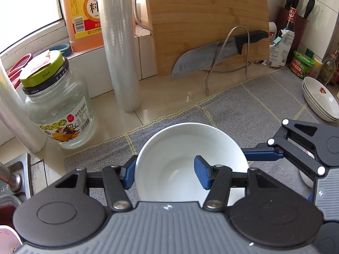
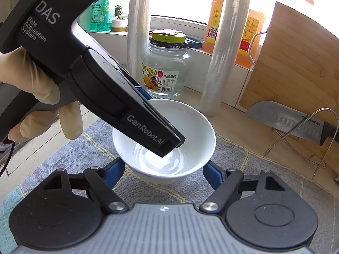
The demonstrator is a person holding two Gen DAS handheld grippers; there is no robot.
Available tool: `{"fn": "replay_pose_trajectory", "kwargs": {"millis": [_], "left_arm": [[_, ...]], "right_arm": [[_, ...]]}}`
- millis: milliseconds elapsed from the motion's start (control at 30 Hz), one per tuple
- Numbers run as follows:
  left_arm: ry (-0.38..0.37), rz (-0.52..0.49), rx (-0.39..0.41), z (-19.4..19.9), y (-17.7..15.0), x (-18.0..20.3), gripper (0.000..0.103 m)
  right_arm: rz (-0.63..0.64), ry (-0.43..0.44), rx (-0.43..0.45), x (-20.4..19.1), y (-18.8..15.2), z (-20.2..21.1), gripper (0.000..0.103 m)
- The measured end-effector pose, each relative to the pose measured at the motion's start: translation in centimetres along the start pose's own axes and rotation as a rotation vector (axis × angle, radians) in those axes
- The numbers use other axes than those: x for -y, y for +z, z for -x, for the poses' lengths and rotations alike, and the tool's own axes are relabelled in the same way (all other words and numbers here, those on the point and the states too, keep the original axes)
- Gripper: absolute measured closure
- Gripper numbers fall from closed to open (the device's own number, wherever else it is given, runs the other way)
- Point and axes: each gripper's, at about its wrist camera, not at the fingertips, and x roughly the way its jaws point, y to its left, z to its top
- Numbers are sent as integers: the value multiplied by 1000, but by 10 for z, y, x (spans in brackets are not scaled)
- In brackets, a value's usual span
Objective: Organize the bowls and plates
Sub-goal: 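Lift and carry the white bowl with the left tool toward the bowl stack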
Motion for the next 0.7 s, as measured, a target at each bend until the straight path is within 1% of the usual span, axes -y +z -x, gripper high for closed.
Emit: {"fn": "replay_pose_trajectory", "kwargs": {"millis": [200,400,700], "left_arm": [[15,-10,7,17,-2,23,47],[29,-11,3,24,-2,46,47],[14,-8,-1,34,-4,75,47]], "right_arm": [[17,16,13,5,-8,28,19],[18,33,19,10,-19,51,19],[31,35,20,19,-34,77,19]]}}
